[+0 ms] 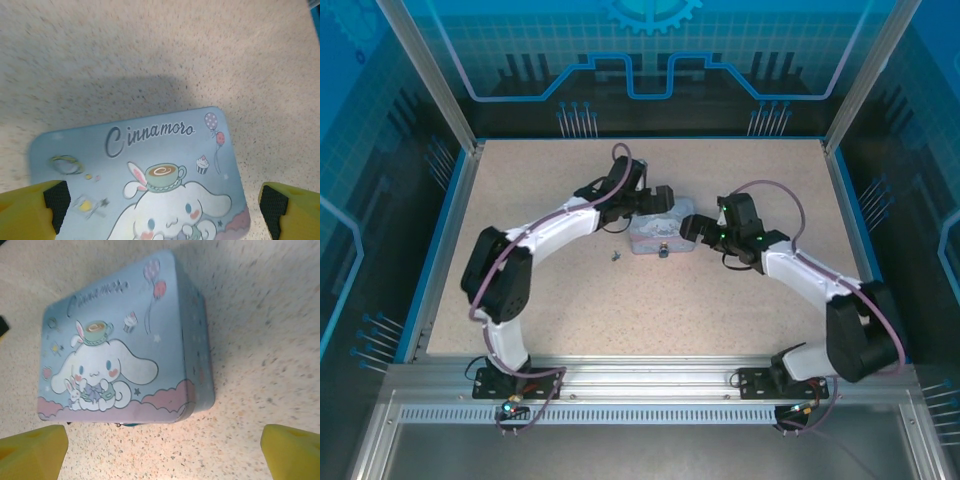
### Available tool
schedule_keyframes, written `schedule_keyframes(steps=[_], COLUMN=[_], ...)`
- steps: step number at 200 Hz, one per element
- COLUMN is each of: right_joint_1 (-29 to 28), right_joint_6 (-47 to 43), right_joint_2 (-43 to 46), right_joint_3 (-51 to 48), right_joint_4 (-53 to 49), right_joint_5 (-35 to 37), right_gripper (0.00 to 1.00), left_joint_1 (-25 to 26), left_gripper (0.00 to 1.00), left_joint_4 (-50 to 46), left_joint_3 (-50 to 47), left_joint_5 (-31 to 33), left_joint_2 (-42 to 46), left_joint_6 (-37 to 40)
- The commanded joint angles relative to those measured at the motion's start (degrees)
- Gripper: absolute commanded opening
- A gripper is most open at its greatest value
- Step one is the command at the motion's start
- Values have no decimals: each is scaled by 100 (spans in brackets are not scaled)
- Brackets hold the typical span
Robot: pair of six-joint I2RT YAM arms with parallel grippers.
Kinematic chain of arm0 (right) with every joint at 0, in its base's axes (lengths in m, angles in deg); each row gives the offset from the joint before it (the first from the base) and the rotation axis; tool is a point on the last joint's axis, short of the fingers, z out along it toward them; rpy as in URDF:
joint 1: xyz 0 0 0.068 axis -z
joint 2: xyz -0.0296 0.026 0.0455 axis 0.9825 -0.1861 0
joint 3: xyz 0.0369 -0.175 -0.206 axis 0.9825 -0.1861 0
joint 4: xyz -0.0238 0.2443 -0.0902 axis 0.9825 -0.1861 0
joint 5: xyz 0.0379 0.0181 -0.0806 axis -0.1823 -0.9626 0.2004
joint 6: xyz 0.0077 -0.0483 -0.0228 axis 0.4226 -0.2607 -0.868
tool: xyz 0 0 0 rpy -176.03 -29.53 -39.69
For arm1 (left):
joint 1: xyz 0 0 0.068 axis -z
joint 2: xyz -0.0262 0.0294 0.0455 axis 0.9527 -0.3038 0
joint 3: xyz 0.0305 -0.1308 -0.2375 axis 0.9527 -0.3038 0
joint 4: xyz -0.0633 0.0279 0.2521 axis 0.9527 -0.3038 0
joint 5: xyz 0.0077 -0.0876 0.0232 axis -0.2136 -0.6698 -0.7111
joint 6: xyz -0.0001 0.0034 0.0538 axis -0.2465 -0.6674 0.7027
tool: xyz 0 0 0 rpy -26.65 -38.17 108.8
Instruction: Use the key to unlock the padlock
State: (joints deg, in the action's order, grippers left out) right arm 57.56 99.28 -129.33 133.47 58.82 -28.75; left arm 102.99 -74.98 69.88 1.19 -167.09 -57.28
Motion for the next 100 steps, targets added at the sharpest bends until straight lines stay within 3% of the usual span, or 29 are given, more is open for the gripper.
schedule_keyframes(steps=[1, 53, 100], right_joint_1=[-10, 76, -133], right_joint_6=[-490, -366, -65], right_joint_2=[377, 513, 670], right_joint_3=[150, 109, -648], right_joint_4=[-535, -756, 230], right_joint_5=[430, 11, -1165], right_gripper=[100, 100, 100], left_joint_1=[-211, -318, -309], left_gripper=[99, 99, 95], left_joint_4=[-414, -954, -1432], left_joint_3=[-378, -1906, -2290], left_joint_5=[338, 532, 640], left_joint_2=[971, 1985, 1675], left_joint_6=[452, 838, 1222])
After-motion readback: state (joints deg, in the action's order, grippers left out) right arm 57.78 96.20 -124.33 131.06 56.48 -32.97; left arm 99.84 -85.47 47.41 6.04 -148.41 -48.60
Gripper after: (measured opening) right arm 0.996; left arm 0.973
